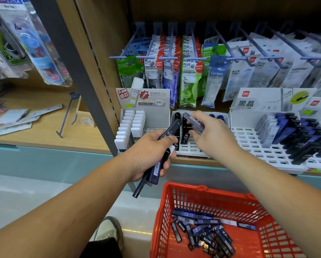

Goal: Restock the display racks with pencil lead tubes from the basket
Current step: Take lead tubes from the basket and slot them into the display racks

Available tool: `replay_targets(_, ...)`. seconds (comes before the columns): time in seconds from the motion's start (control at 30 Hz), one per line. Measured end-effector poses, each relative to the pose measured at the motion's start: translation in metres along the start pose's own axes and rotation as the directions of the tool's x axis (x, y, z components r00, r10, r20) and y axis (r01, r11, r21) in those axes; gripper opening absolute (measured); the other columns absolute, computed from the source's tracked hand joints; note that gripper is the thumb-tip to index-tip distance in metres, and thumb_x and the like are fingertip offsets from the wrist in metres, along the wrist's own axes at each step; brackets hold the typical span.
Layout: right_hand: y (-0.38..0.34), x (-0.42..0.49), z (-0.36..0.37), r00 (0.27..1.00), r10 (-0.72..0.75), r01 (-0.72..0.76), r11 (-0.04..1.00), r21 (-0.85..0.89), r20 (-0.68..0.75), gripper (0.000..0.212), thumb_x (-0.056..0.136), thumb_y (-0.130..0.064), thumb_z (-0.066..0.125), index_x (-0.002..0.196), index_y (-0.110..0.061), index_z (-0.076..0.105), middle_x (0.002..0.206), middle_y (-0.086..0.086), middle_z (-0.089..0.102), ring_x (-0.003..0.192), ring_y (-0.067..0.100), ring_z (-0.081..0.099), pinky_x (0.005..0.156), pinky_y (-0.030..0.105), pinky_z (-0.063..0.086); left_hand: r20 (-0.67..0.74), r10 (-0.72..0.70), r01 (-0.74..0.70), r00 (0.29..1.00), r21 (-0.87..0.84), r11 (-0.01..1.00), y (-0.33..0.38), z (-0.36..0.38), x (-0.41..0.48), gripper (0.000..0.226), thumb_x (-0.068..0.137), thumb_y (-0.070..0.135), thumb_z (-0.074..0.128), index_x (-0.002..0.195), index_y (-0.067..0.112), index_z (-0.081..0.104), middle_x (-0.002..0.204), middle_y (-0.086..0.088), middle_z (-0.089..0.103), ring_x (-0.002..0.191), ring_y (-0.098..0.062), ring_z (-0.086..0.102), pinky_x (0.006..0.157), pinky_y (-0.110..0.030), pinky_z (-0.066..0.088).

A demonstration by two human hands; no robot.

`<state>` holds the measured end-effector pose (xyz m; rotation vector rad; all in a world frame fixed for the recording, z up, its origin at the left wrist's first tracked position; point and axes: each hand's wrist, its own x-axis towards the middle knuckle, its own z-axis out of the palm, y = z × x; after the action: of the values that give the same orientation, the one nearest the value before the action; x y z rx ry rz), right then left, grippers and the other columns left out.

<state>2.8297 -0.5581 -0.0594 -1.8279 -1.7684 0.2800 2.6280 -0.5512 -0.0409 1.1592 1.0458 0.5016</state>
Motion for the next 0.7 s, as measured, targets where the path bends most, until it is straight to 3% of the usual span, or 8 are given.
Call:
replay_targets(0.3, 0.004, 0.0, 0.004, 0.999, 0.023, -0.022, 1.0, -0.005, 0.046, 0.018, 0.094, -0.025, 0.068, 0.086, -0.035, 0.056, 0.068, -0.007, 0.057, 0.069, 0.025, 0.057, 0.067, 0.042, 0.056, -0.002, 0.001, -0.001, 1.0, 0.014, 1.0, 0.0, -0.001, -0.002, 0.018, 0.107, 0.028, 0.053, 0.118, 0.017, 0.062, 0.079, -0.009, 0.06, 0.052, -0.02, 0.049, 0.048, -0.028, 0.041)
replay_targets(0.4, 0.001, 0.005, -0.001, 0.993, 0.066, -0.074, 0.994, 0.084, 0.095, 0.006, 0.095, -0.025, 0.067, 0.097, -0.031, 0.07, 0.072, -0.001, 0.066, 0.063, 0.025, 0.063, 0.063, 0.044, 0.058, -0.007, 0.001, -0.001, 1.0, 0.017, 1.0, 0.0, -0.001, -0.001, 0.017, 0.107, 0.027, 0.054, 0.117, 0.017, 0.062, 0.077, -0.008, 0.06, 0.052, -0.02, 0.049, 0.048, -0.028, 0.041)
replay_targets(0.47, -0.001, 0.006, -0.008, 0.989, 0.082, -0.103, 0.979, 0.175, 0.123, 0.012, 0.097, -0.024, 0.067, 0.105, -0.03, 0.074, 0.074, -0.001, 0.069, 0.061, 0.021, 0.062, 0.06, 0.035, 0.057, -0.01, 0.003, -0.003, 1.0, 0.027, 1.0, 0.001, 0.0, 0.001, 0.017, 0.106, 0.027, 0.055, 0.117, 0.017, 0.062, 0.076, -0.007, 0.06, 0.051, -0.02, 0.049, 0.047, -0.028, 0.041)
replay_targets(0.63, -0.004, 0.002, -0.028, 0.996, 0.091, -0.08, 0.951, 0.3, -0.023, 0.011, 0.098, -0.023, 0.067, 0.104, -0.031, 0.072, 0.075, -0.004, 0.064, 0.05, 0.005, 0.051, 0.049, 0.019, 0.046, 0.009, 0.033, -0.033, 0.999, 0.076, 0.997, 0.002, 0.008, 0.003, 0.019, 0.106, 0.029, 0.057, 0.117, 0.014, 0.06, 0.073, -0.005, 0.061, 0.05, -0.02, 0.05, 0.046, -0.029, 0.042)
replay_targets(0.7, -0.002, -0.002, -0.024, 0.995, 0.091, -0.099, 0.953, 0.287, 0.043, 0.012, 0.098, -0.022, 0.067, 0.107, -0.027, 0.074, 0.078, -0.001, 0.068, 0.056, 0.008, 0.057, 0.056, 0.025, 0.053, -0.003, 0.039, -0.039, 0.999, 0.111, 0.993, 0.001, 0.01, 0.005, 0.018, 0.106, 0.029, 0.057, 0.115, 0.014, 0.06, 0.073, -0.005, 0.061, 0.049, -0.02, 0.05, 0.046, -0.029, 0.043)
